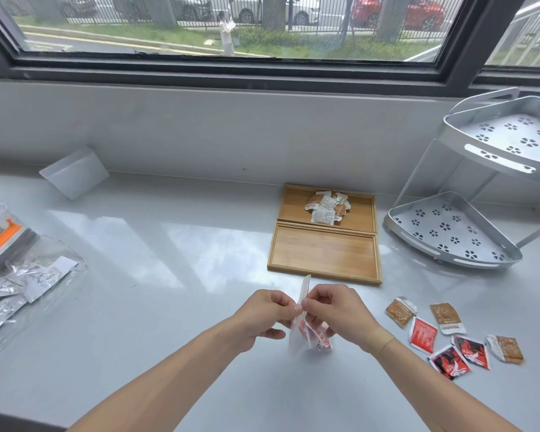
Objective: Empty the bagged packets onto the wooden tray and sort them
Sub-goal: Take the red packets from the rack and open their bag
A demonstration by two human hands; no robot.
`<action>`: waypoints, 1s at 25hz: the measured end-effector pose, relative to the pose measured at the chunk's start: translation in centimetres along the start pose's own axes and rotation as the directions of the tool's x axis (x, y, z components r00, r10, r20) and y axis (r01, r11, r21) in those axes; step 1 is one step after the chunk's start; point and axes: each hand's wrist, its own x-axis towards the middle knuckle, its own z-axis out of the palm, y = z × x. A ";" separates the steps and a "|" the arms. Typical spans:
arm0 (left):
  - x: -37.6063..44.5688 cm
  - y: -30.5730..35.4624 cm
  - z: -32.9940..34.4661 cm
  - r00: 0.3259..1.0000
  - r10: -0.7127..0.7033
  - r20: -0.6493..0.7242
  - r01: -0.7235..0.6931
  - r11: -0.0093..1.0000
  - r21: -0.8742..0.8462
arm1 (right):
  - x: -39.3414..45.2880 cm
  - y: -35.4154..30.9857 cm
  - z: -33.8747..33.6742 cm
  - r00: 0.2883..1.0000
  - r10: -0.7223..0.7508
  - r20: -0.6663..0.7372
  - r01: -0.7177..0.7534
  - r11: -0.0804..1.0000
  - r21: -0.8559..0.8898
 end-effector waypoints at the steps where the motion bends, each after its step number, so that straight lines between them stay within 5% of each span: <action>1: 0.0 0.1 0.2 1.000 0.014 -0.010 -0.013 0.998 0.053 | 0.0 -0.2 0.0 0.999 -0.042 -0.020 0.039 0.992 -0.122; 6: -0.3 1.2 1.4 0.963 0.264 -0.056 -0.177 0.775 0.607 | 0.1 -0.8 -0.1 0.980 -0.188 -0.059 0.150 0.908 -0.390; 13: -0.6 2.5 -1.7 0.883 0.430 -0.186 -0.146 0.629 0.764 | -0.7 -1.1 -4.7 0.973 -0.188 -0.135 0.023 0.658 -0.753; 18: -0.9 4.1 -1.8 0.854 0.506 0.121 -0.219 0.138 0.966 | -1.2 -2.9 -6.5 0.969 -0.220 0.117 0.173 0.255 -0.951; 20: -0.9 5.0 -2.1 0.853 0.494 0.169 -0.219 0.045 0.975 | -1.2 -3.5 -6.7 0.955 -0.238 0.175 0.218 0.164 -0.962; 23: -0.7 6.0 -2.3 0.877 0.449 0.167 -0.254 0.139 0.957 | -1.4 -4.1 -7.1 0.963 -0.229 0.140 0.171 0.126 -0.977; 25: -0.4 6.1 -2.2 0.919 0.376 0.122 -0.276 0.390 0.879 | -1.9 -4.1 -7.0 0.949 -0.307 0.069 0.128 0.179 -0.975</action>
